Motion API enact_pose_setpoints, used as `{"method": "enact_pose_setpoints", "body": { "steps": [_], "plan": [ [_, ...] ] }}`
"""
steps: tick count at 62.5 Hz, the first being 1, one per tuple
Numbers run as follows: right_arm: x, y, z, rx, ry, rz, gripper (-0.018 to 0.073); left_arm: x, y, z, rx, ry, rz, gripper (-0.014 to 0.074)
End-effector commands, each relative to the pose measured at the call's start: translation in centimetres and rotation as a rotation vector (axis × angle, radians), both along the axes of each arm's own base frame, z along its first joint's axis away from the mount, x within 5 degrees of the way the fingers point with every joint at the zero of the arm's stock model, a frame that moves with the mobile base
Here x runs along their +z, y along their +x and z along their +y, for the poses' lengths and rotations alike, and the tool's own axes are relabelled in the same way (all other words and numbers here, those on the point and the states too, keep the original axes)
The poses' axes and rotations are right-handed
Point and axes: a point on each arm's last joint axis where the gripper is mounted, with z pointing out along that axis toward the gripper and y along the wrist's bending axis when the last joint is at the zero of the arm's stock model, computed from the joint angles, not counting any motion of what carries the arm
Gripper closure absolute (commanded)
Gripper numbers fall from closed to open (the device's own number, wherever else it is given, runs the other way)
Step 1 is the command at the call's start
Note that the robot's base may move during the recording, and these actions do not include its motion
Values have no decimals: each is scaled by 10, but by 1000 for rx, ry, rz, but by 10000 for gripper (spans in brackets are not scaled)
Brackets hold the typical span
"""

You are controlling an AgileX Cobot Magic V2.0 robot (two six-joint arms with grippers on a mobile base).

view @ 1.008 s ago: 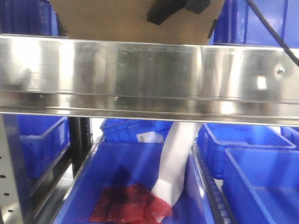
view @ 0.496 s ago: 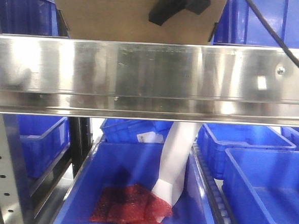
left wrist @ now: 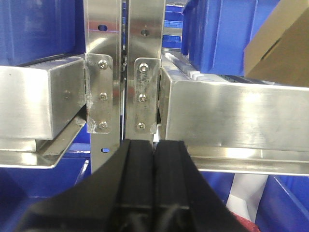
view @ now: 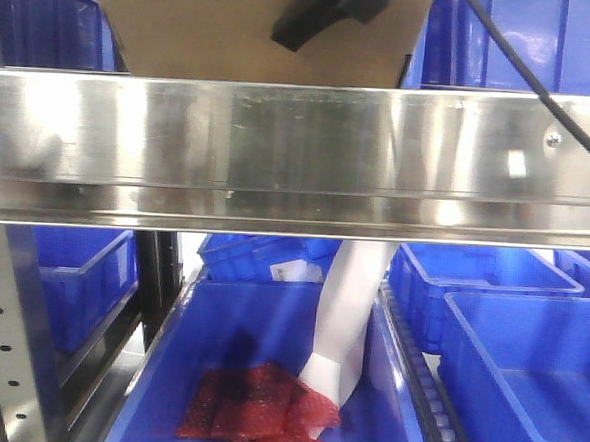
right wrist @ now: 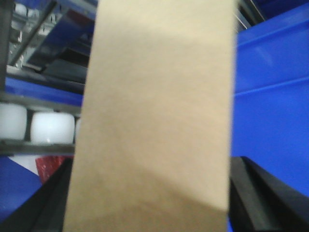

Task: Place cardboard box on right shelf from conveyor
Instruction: 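Lower the box onto the upper shelf rollers beside the blue bin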

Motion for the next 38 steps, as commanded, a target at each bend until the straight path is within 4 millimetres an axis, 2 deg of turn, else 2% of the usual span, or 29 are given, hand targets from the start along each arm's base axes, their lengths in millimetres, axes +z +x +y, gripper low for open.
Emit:
{"method": "enact_pose_setpoints", "body": {
  "steps": [1,20,38],
  "plan": [
    [37,-5,-5,-37,105,-117,-64,10,-2,0,1,-24,-104,715],
    [48,-14,-8,-34,156,-100,-65,10,-2,0,1,-24,-104,715],
    [76,-47,-15,7,283,-6,-65,10,-2,0,1,-24,-104,715]
  ]
}}
